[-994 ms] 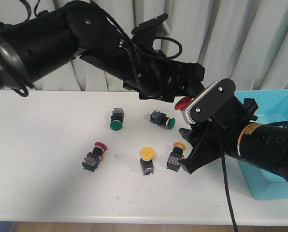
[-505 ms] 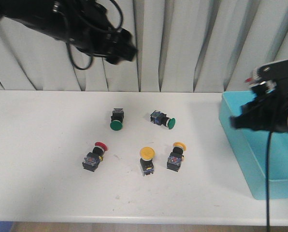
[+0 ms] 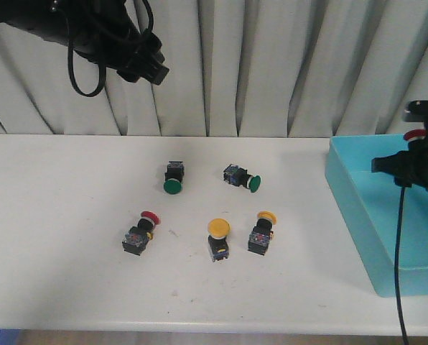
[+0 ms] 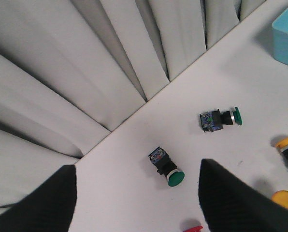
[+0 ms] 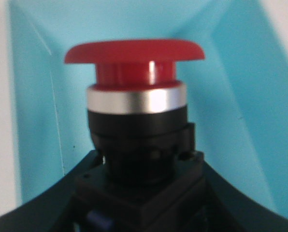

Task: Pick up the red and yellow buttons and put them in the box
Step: 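Lower the red button into the blue box and open the right gripper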

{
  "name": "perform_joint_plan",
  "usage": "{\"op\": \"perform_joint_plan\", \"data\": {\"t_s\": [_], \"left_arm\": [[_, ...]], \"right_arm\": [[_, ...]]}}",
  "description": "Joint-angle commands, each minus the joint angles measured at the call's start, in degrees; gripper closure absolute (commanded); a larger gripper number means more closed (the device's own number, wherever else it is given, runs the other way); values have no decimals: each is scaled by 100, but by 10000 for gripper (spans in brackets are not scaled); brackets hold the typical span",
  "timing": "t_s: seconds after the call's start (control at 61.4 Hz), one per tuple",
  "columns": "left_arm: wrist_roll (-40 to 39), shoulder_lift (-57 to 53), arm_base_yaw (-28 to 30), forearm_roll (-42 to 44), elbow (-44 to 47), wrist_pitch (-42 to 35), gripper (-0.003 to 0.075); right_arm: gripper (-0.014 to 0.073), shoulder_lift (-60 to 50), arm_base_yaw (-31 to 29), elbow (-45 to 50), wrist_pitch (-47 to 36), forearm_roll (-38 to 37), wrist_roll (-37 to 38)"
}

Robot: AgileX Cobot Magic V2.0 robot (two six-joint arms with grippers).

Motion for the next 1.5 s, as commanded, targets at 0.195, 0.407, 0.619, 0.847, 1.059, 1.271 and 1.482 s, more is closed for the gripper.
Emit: {"op": "perform_joint_plan", "data": {"t_s": [0.195, 0.407, 0.619, 0.847, 1.059, 1.271, 1.482], "left_arm": [[-122, -220, -20, 12, -152, -155, 197], [-122, -220, -20, 12, -152, -106, 197], [-122, -208, -20, 12, -152, -99, 197], [-122, -88, -20, 12, -152, -78, 197], [-128, -10, -20, 11, -152, -66, 197], [-143, -10, -20, 11, -152, -79, 197], [-224, -10, -20, -62, -152, -125, 197]], "right_arm": [[564, 968, -35, -1023, 111, 1201, -1353], [525, 1456, -314, -1490, 550, 2314, -2154], [404, 1608, -640, -1507, 693, 2802, -2779], [248, 1742, -612, -1507, 695, 2918, -3117], [181, 1836, -612, -1507, 726, 2888, -3186], [169, 1816, -612, -1507, 743, 2913, -3316], [169, 965, -612, -1507, 927, 3024, -3330]]}}
